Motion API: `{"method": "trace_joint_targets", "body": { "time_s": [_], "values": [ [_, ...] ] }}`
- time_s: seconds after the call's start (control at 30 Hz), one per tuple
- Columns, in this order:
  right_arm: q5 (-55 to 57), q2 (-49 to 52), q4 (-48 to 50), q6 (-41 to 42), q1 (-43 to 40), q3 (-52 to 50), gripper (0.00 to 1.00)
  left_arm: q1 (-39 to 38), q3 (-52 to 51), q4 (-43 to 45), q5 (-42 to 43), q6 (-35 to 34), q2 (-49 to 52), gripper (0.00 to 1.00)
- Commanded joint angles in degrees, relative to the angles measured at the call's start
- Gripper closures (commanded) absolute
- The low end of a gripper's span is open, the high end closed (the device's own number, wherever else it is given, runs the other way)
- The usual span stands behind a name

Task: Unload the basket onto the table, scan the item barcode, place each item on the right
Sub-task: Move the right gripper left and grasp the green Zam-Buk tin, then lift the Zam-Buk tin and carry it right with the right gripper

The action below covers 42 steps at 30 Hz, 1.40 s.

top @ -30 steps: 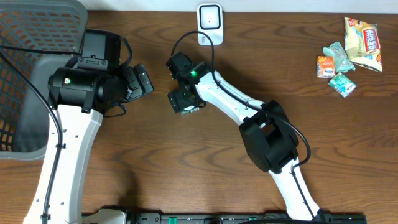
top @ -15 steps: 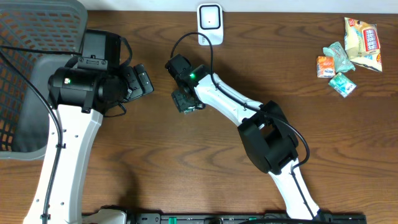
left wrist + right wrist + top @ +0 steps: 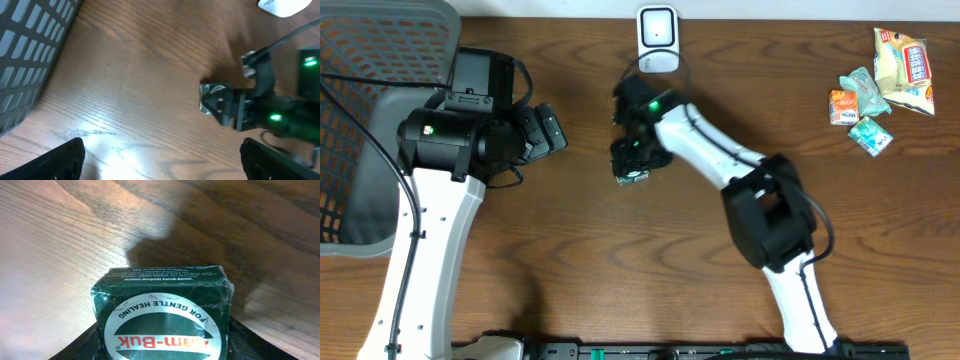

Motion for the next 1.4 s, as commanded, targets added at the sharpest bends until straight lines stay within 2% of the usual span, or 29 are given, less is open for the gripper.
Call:
{"method": "trace_joint_targets", "body": {
  "time_s": [0.0,0.2,0.33,0.47,0.57,0.77,0.9,1.1,1.23,1.37],
  "values": [
    [-19.47,-2.43,-0.68,0.79,-4.68,-0.55,0.45,0.13,0.55,-0.24,-0.55,0.35,-0.26,0.02],
    [-23.67,-2.43,-3.76,0.76,-9.86,-0.55,0.46,0.13,0.55,-0.24,-0.55,0.35,-0.26,0.02],
    [-35.74,-2.43,-3.43,0.74,-12.07,-0.55,0.46,0.13,0.55,-0.24,-0.55,0.35,-0.26,0.02],
    [-52.72,-2.43,-1.86,2.21,-14.34,-0.57,0.46,0.13,0.55,-0.26,-0.57,0.35,-0.26,0.02],
    [-58.47,-2.43,-1.29,9.84,-16.02,-0.55,0.49,0.13,0.55,-0.24,-0.57,0.35,-0.26,0.02],
    [-58.75,-2.43,-1.36,27.74,-18.99,-0.55,0.55,0.13,0.55,-0.24,-0.55,0.35,-0.26,0.02],
    [-58.73,-2.43,-0.37,41.94,-20.22,-0.55,0.64,0.13,0.55,-0.24,-0.55,0.35,-0.26,0.02],
    [-58.4,-2.43,12.31,63.34,-21.22,-0.57,0.67,0.13,0.55,-0.24,-0.57,0.35,-0.26,0.02],
    [-55.25,-2.43,19.74,69.66,-21.22,-0.57,0.67,0.13,0.55,-0.24,-0.55,0.35,-0.26,0.02],
    [-52.68,-2.43,20.15,68.67,-21.0,-0.57,0.68,0.13,0.55,-0.24,-0.55,0.35,-0.26,0.02]
  ]
}}
